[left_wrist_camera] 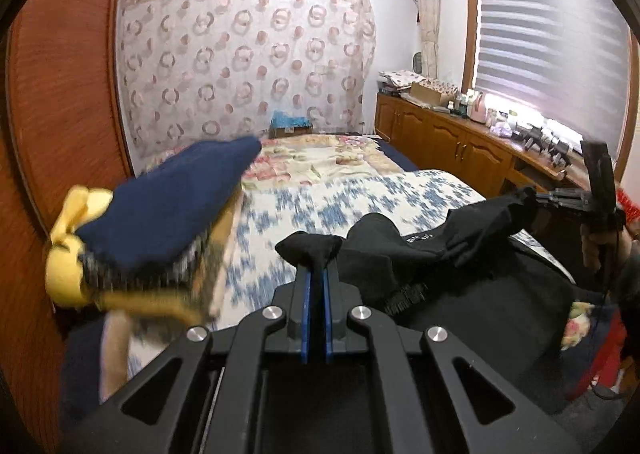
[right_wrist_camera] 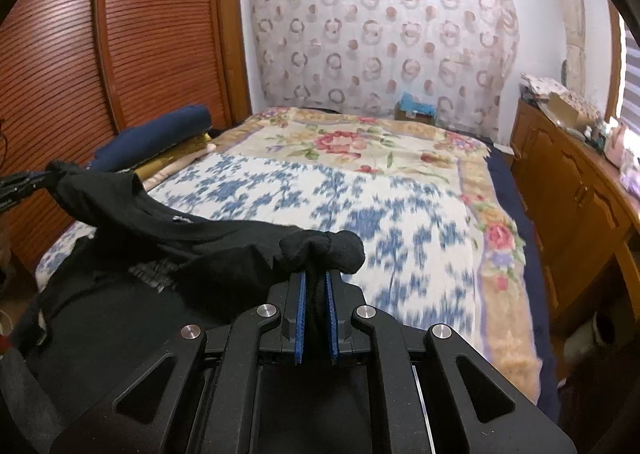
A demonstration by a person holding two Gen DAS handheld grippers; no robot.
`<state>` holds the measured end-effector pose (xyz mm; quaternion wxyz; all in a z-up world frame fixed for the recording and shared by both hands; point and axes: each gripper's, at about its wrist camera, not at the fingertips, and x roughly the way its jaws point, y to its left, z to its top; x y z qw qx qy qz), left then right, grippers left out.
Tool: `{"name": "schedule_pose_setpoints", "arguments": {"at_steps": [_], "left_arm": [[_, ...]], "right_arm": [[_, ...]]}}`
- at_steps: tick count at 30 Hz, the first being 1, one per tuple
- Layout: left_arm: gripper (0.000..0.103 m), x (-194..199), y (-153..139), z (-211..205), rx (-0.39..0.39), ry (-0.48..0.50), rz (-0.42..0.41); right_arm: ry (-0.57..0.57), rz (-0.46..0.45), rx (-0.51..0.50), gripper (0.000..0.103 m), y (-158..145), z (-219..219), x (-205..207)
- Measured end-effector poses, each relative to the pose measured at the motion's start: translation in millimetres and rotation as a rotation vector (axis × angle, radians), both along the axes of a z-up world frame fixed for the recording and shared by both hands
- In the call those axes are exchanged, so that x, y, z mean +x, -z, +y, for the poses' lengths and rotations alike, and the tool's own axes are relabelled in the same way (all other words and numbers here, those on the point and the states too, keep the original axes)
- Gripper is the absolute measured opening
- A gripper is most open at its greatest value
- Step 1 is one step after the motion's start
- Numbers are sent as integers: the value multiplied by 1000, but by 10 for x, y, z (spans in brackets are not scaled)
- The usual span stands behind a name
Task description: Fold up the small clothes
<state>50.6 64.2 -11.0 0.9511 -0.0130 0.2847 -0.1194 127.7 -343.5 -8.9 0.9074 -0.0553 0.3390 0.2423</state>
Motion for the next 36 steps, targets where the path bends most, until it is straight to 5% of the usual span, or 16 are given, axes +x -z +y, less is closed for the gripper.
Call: {"name": "schedule_pose_setpoints", "arguments": {"at_steps": [4, 15, 25, 30, 36], "left_arm": [[2, -237, 200, 179, -68, -17, 52], [2, -736, 307, 253, -70, -26, 69], [6, -983, 150, 85, 16, -11, 61], [20, -955, 103, 103, 19, -34, 40], [56, -797, 196, 122, 21, -25, 65]], "right_arm": [[25, 34, 59, 6, 105, -190, -376], [20, 101, 71, 6, 207, -311, -930], [7, 115, 9, 6, 150, -268, -1233], [28, 120, -15, 9, 189, -268, -1220], [57, 74, -28, 24, 55, -343, -1252]]}}
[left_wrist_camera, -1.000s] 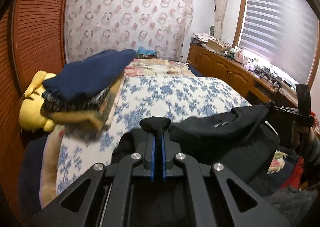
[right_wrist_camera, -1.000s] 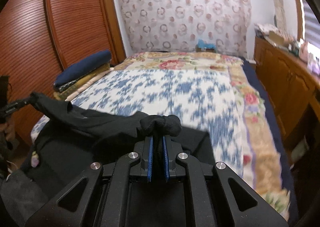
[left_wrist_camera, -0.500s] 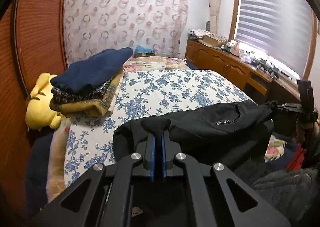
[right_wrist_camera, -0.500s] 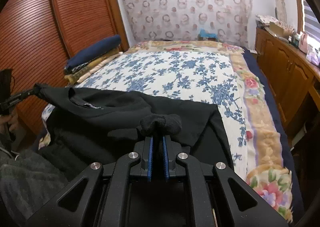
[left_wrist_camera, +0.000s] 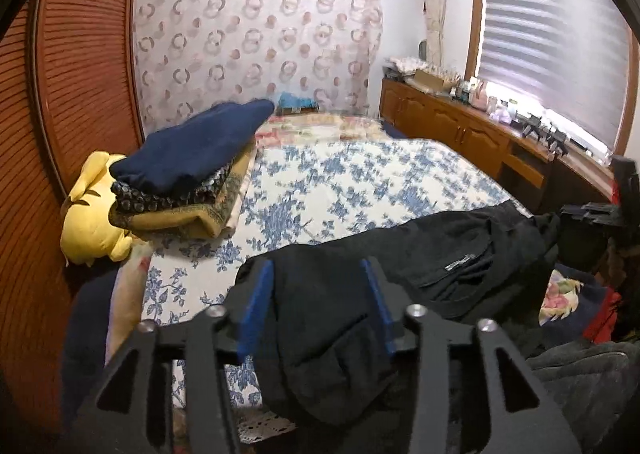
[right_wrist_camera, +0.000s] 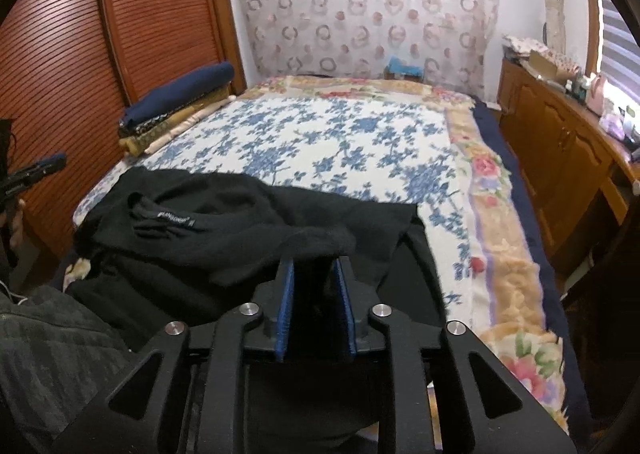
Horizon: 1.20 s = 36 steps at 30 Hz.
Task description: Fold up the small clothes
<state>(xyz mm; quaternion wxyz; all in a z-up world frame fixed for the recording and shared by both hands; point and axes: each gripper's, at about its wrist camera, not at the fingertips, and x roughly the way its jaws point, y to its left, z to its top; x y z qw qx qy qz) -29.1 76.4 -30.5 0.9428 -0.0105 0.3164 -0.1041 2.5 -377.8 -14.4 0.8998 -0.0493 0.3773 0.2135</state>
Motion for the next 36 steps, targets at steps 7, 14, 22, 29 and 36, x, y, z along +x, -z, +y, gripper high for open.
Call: {"name": "schedule_pose_setpoints", "arguments": {"at_steps": [7, 14, 22, 29, 36], "left_arm": [[60, 371, 390, 36, 29, -31, 80], [60, 726, 659, 236, 20, -99, 144], [60, 1017, 742, 326, 32, -108, 167], [60, 1141, 868, 241, 45, -77, 207], [61, 1159, 981, 259, 23, -74, 235]], "right_arm": [[57, -43, -3, 42, -67, -99, 150], [61, -39, -15, 50, 64, -31, 391], [108, -13, -5, 54, 299, -71, 771], [152, 56, -28, 54, 559, -153, 1075], [162, 106, -41, 55, 747, -183, 1196]]}}
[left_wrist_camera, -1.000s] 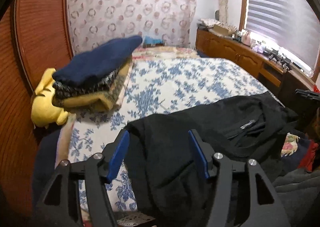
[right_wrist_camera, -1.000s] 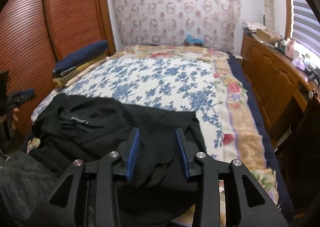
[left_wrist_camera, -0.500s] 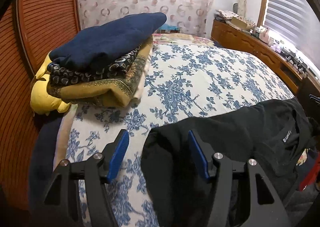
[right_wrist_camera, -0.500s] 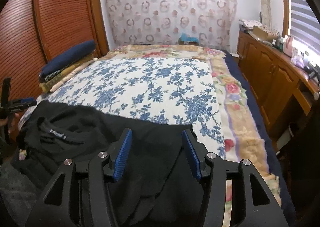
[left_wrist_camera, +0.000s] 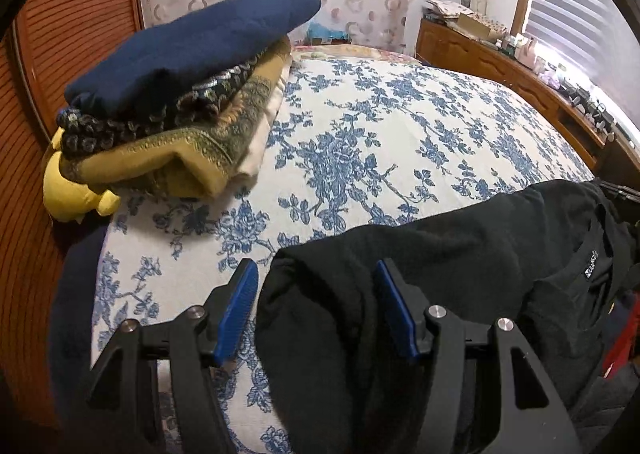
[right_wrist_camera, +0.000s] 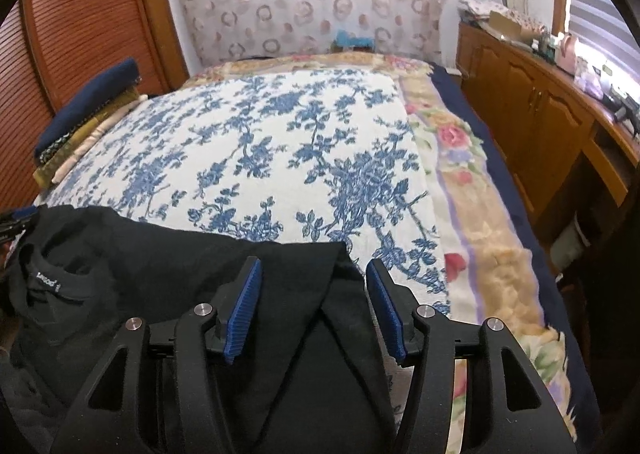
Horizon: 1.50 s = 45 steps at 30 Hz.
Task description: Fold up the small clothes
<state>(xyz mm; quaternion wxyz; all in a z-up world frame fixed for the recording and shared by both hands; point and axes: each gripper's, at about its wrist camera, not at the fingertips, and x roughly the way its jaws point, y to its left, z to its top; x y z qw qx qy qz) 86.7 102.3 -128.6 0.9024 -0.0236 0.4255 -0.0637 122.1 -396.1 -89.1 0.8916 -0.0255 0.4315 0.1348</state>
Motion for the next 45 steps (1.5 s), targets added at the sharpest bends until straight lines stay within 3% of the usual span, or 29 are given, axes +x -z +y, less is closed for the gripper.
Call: {"name": "schedule_pose_setpoints", "arguments": {"at_steps": [16, 22, 26, 31, 38, 45], "left_arm": [[61, -62, 26, 41, -34, 1, -56], [46, -72, 12, 34, -54, 11, -56], [33, -82, 3, 29, -67, 16, -57], [17, -98, -3, -15, -85, 36, -59], [9, -280, -195, -64, -124, 34, -130], [8, -650, -678, -50, -172, 28, -270]], "right_arm": [[-2, -2, -28, 66, 68, 12, -4], [-24, 11, -29, 64, 60, 70, -21], [-52, 12, -33, 48, 49, 143, -58], [-97, 19, -12, 16, 41, 216, -98], [-97, -23, 35, 9, -27, 207, -253], [-78, -146, 106, 8, -444, 145, -565]]}}
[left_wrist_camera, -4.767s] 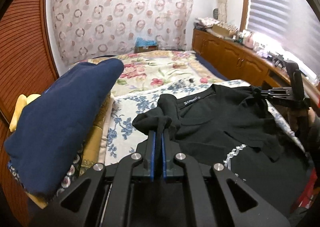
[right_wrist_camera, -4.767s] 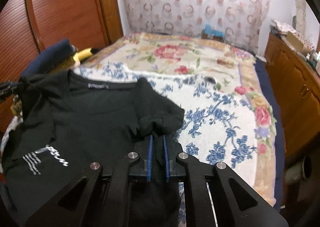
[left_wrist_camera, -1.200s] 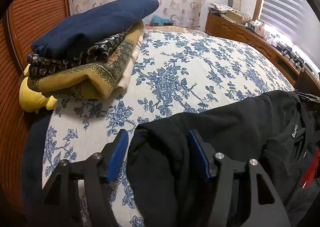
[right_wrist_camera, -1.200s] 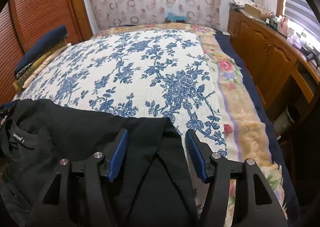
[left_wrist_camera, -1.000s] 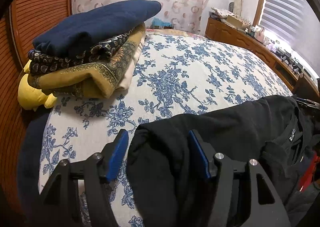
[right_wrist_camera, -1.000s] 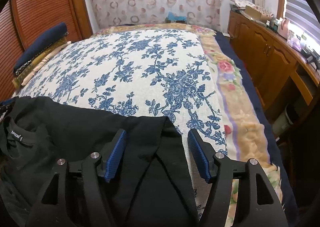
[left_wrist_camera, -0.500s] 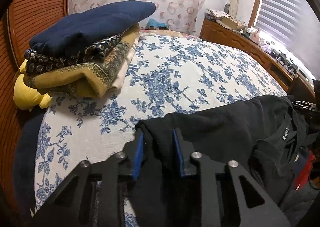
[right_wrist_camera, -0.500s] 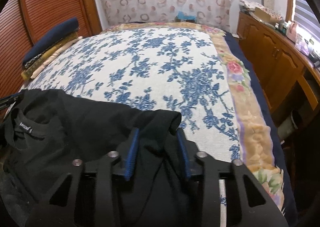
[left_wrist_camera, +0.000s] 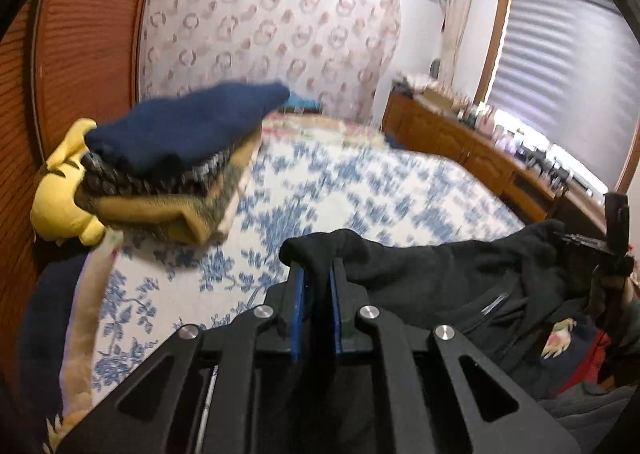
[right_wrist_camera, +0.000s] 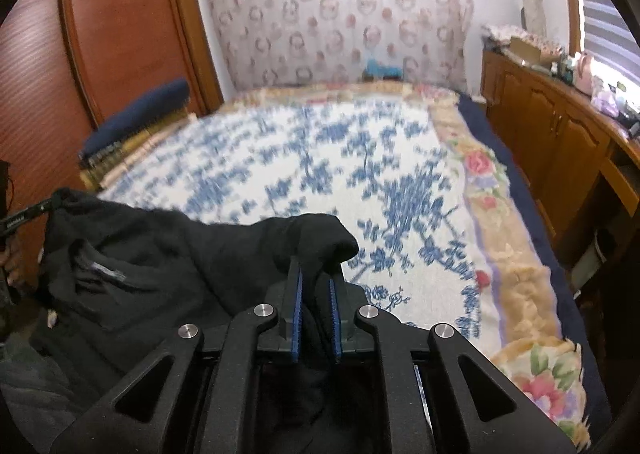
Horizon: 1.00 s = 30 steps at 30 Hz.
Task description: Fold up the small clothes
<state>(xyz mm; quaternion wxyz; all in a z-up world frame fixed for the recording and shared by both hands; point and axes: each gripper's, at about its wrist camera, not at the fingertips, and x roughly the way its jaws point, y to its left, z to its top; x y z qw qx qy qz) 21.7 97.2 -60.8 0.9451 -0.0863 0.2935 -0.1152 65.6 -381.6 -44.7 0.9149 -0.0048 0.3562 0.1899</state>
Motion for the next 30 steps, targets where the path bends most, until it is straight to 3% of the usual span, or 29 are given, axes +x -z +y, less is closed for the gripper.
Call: {"name": "schedule_pose_setpoints", "arguments": {"at_steps": [17, 23, 30], "left_arm": [[7, -706, -1500, 82, -20, 21, -381], [7, -544, -1885, 191, 23, 1, -449], [8, -237, -2375, 246, 41, 6, -504]], "right_arm": [[-86, -353, 49, 8, -1683, -67, -843], [-96, -453, 17, 8, -2140, -37, -865], [-100, -533, 11, 8, -2747, 3, -571]]}}
